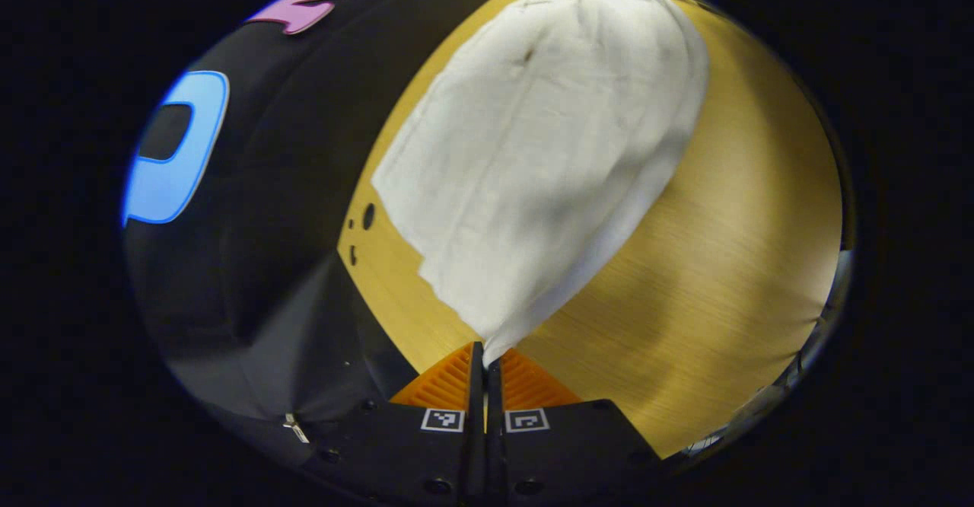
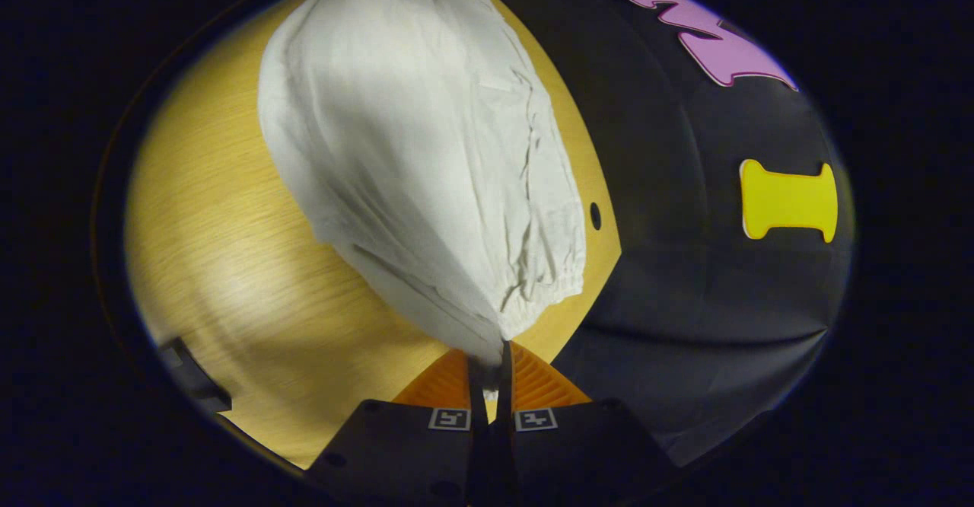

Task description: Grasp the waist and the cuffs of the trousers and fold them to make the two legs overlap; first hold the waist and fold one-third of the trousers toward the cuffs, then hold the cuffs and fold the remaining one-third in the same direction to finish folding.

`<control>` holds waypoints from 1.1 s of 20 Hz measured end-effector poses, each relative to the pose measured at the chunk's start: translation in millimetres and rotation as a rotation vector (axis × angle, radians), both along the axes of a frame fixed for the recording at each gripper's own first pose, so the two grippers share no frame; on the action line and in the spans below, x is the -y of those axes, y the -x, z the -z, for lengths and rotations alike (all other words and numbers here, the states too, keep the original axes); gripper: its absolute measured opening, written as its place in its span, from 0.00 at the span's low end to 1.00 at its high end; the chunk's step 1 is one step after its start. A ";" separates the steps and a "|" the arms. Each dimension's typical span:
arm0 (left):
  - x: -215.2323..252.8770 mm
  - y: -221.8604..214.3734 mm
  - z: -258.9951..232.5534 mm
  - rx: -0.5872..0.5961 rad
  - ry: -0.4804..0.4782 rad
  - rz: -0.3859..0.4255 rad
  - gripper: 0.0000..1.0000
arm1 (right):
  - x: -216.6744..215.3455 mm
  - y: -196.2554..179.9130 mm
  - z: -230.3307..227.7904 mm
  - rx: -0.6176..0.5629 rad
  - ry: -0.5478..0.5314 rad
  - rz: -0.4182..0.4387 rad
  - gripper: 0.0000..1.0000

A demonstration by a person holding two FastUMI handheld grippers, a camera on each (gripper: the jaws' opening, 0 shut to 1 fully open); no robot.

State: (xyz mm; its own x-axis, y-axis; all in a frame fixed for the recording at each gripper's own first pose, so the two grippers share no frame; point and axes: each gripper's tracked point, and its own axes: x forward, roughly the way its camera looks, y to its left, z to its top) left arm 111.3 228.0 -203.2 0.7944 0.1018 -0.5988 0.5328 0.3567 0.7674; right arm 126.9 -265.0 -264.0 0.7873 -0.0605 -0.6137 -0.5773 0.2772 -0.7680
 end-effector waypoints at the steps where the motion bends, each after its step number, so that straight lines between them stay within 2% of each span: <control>1: 2.6 -16.7 -15.7 0.041 0.008 0.002 0.06 | -2.6 -8.0 -9.3 0.031 -0.031 0.020 0.06; 4: 6.3 -54.9 -44.7 0.110 0.015 0.014 0.05 | -9.2 -32.3 -27.8 0.074 -0.110 0.074 0.06; 8: 17.9 -90.8 -73.8 0.146 0.004 0.046 0.06 | -14.3 -73.7 -50.9 0.130 -0.193 0.126 0.06; 14: 25.2 -162.3 -122.9 0.248 0.057 0.019 0.05 | -20.3 -143.0 -83.7 0.254 -0.350 0.269 0.06; 16: 28.7 -189.3 -138.9 0.313 0.005 0.056 0.05 | -25.0 -167.6 -91.8 0.288 -0.398 0.294 0.06; 20: 29.7 -240.0 -128.5 0.332 -0.003 0.051 0.05 | -25.7 -218.8 -100.4 0.342 -0.496 0.386 0.06; 22: 26.6 -255.3 -116.3 0.336 0.076 -0.023 0.05 | -27.2 -230.2 -85.8 0.336 -0.527 0.430 0.06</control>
State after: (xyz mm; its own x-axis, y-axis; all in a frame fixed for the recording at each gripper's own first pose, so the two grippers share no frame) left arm 366.6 201.4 -86.9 0.9465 0.0873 -0.3105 0.2458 0.4284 0.8695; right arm 357.2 -237.8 -178.2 0.9102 -0.1693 -0.3779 -0.0944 0.8039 -0.5873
